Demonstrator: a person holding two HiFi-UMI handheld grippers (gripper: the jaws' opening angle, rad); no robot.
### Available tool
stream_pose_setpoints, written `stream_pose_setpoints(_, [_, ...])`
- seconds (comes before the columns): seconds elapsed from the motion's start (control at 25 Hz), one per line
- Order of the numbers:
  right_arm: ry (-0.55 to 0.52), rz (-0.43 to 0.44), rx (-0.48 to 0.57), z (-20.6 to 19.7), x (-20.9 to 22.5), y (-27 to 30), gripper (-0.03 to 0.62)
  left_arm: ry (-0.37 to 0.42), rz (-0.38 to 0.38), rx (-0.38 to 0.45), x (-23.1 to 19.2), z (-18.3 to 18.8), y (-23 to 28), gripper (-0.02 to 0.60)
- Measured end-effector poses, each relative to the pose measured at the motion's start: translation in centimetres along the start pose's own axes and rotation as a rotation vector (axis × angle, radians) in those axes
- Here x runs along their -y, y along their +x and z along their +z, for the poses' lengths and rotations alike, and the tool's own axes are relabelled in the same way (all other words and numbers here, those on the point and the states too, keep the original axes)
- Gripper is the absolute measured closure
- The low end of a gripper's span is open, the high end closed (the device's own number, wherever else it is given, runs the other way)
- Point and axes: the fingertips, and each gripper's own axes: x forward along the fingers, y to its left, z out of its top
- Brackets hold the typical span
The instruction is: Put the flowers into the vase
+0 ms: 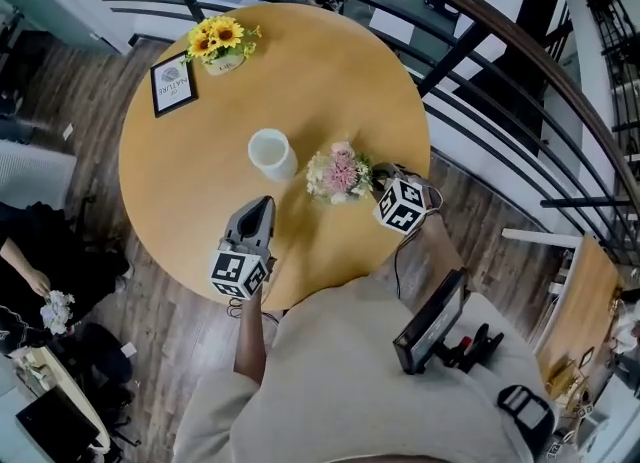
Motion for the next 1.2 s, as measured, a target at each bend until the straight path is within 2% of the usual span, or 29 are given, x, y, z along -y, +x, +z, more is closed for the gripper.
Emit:
stream_pose_setpoints(0.16, [0.314,-0.046,0.244,2.1,2.7,-3.6,0.545,0.013,-0.024,0.015,1.0,0.4,-0.1,0.575])
stream_pose_setpoints(0.28, [0.603,-0.019,0.490,3.6,4.9,-6.8,0.546,0.024,-0.035,0.026,1.8,0.6,-0.3,0.575])
stream_pose_setpoints(0.32, [0.677,-0.007,0.555,3.9,5.4,-7.6,0.546,0.027,-0.036,0.030,2.0,0.7,-0.4,0.575])
stream_pose_setpoints(0.4, [0.756,0.001,0.623,4.3,6.0,-8.5,0.548,0.032,-0.036,0.034,2.2,0.9,-0.6,0.575])
stream_pose_setpoints(0.52, [0.766,0.006,0.640,4.9,6.1,-8.4,0.548,0.037,-0.024,0.041,2.1,1.0,-1.1,0.575])
stream_pose_setpoints(0.64, [0.747,0.013,0.688,7.2,6.4,-8.9,0.548,0.039,-0.005,0.050,1.7,1.2,-1.7,0.575])
stream_pose_setpoints(0.8, [0.662,0.029,0.903,15.2,8.6,-13.8,0.548,0.037,0.037,0.064,0.7,1.6,-2.9,0.575])
stream_pose_setpoints(0.96, [0.510,0.057,1.152,24.4,9.9,-21.2,0.548,0.028,0.089,0.084,-0.5,1.8,-4.3,0.575])
stream_pose_setpoints(1.04, [0.447,0.075,1.214,27.4,9.7,-23.0,0.548,0.023,0.115,0.092,-1.0,1.7,-4.8,0.575])
stream_pose_setpoints(1.2, [0.389,0.131,1.256,30.2,8.7,-22.5,0.548,0.017,0.165,0.101,-2.2,1.6,-6.2,0.575])
